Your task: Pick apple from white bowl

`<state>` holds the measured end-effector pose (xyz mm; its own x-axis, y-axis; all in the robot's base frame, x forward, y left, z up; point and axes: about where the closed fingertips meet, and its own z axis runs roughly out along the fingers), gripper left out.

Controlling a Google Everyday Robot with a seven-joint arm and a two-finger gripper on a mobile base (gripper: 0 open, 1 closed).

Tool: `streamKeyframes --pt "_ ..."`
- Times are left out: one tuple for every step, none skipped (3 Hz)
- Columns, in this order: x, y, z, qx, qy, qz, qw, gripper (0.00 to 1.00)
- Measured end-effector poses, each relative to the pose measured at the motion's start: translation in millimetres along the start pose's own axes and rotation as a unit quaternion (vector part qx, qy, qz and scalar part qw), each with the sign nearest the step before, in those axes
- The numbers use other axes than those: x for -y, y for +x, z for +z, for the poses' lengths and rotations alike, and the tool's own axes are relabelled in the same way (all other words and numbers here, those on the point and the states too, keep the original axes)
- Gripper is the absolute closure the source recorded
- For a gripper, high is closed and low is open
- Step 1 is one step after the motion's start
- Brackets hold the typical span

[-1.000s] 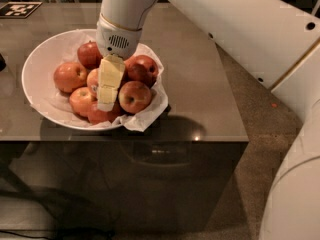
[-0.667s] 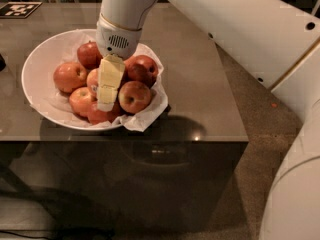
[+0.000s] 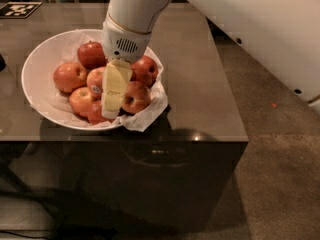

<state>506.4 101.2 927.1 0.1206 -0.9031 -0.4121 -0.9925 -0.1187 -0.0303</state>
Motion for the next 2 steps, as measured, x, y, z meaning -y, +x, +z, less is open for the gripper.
streamKeyframes --pt "7.0 -2.9 7.4 0.003 -0.001 -0.009 1.0000 0.00" --pt "11.5 -7.4 18.7 0.003 -0.012 -0.021 0.9997 0.00"
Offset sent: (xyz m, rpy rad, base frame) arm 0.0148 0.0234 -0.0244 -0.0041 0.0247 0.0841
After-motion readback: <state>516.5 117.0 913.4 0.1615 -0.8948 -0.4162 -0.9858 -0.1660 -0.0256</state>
